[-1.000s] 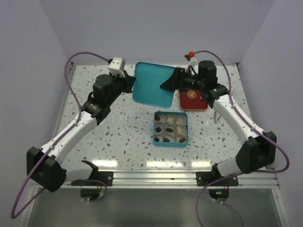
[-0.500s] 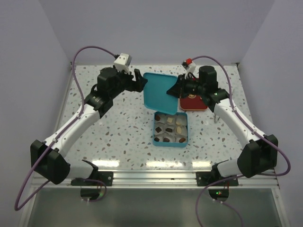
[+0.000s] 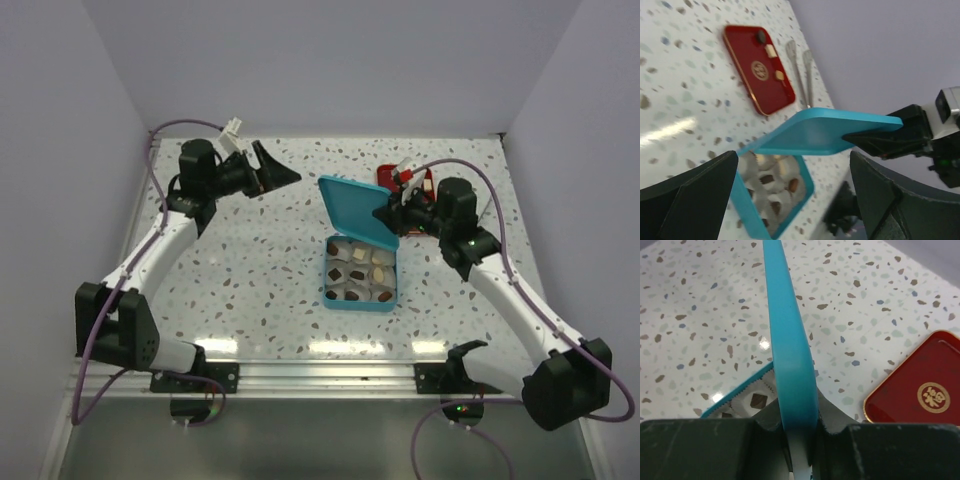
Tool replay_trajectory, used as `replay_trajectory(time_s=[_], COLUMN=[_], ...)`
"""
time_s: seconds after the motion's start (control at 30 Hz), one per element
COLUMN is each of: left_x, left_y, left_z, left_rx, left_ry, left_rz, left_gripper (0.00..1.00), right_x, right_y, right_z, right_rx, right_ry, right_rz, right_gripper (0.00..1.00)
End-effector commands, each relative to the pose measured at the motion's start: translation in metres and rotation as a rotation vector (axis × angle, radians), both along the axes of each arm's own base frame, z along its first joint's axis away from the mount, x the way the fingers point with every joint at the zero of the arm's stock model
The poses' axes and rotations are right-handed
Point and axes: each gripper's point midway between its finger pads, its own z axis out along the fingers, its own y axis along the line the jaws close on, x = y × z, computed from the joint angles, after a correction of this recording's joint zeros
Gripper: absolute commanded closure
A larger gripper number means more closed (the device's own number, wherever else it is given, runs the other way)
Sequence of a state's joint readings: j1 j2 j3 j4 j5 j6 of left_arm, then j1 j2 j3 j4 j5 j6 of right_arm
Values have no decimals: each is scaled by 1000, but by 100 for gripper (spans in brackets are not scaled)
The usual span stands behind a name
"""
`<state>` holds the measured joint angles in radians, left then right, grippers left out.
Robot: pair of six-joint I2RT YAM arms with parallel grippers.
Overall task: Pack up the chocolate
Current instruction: Adjust the box lid.
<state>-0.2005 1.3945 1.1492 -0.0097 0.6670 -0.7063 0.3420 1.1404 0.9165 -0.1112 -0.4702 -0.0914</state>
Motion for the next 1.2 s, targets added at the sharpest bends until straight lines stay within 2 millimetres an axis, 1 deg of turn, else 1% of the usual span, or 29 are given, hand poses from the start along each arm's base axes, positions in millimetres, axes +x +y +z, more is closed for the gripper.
replay_trajectory(time_s=[0.0, 0.03, 0.07, 0.1, 0.17, 0.23, 0.27, 0.3, 0.33, 0.37, 0.4, 0.43, 0.53, 0.67, 0.77, 0.83, 0.9, 0.93, 0.97, 1.03, 1.13, 1.17], left_x=[-31, -33, -32, -33, -33, -29, -29, -27, -28, -29, -27, -27, -26, -28, -29, -30, -32, -32, -32, -31, -32, -35], left_y=[-29, -30, -31, -33, -35, -34, -33, -32, -31, -30, -29, -29, -29, -32, -37, -41, -44, -44, -44, -45, -49, -52], left_z=[20, 15, 18, 20, 21, 19, 18, 21, 12, 14, 19, 13, 11, 8, 8, 1, 1, -4, 0, -3, -2, 3], left_rx=[-276, -301, -335, -348, -388, -413, -440, -468, -492, -542, -571, -584, -613, -612, -624, -624, -643, -648, -667, -682, -699, -706], left_ry=[148, 176, 212, 219, 273, 301, 347, 342, 378, 426, 409, 438, 482, 527, 555, 588, 605, 622, 619, 641, 650, 630], left_rz=[-200, -198, -196, -203, -183, -146, -129, -110, -94, -79, -74, -67, -53, -69, -93, -106, -119, -118, -128, -131, -151, -174], left_gripper=[0, 0, 0, 0, 0, 0, 0, 0, 0, 0, 0, 0, 0, 0, 0, 0, 0, 0, 0, 0, 0, 4], right_x=[9, 8, 6, 3, 3, 5, 6, 7, 7, 8, 7, 8, 6, 5, 2, -1, -3, -5, -7, -11, -15, -15], right_y=[-4, -2, -1, 3, 9, 17, 21, 25, 30, 32, 35, 34, 37, 35, 39, 43, 47, 48, 49, 53, 56, 57], right_z=[47, 52, 50, 55, 61, 54, 57, 54, 49, 48, 48, 51, 53, 57, 59, 60, 62, 63, 62, 62, 62, 63], right_rx=[-33, -38, -35, -33, -37, -81, -89, -102, -124, -129, -134, -136, -152, -169, -171, -173, -167, -163, -165, -163, -163, -160], right_ry=[-302, -343, -356, -390, -436, -442, -451, -448, -447, -450, -459, -478, -521, -569, -602, -619, -639, -646, -649, -656, -668, -674], right_rz=[21, 34, 42, 64, 80, 107, 118, 130, 144, 146, 155, 141, 136, 116, 129, 145, 152, 157, 164, 181, 192, 192], right_gripper=[100, 100, 100, 100, 100, 100, 100, 100, 100, 100, 100, 100, 100, 100, 100, 99, 99, 99, 99, 99, 98, 96])
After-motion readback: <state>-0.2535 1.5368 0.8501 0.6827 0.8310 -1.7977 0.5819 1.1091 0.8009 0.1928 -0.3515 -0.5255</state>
